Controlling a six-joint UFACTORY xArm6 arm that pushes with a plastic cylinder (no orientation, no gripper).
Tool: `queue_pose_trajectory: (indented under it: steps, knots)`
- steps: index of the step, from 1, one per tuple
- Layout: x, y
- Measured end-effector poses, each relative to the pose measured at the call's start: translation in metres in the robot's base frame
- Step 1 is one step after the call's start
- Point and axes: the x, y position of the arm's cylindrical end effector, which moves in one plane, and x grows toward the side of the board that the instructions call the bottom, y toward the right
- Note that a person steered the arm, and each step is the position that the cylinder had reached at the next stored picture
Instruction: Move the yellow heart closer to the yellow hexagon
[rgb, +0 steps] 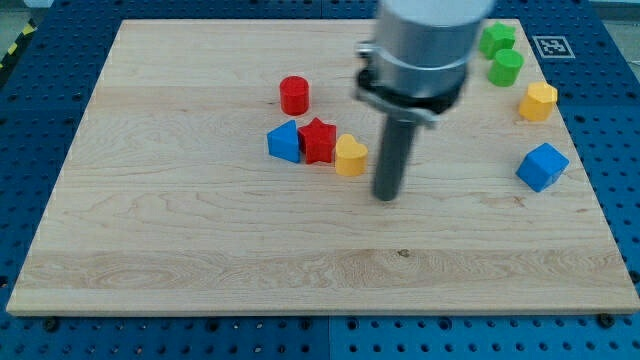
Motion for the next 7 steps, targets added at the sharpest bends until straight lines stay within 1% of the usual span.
queue_pose_trajectory:
  steps: [1,3,7]
  knots:
    - [-0.001,-0.052]
    - [-0.03,-0.036]
    - [-0.058,0.011]
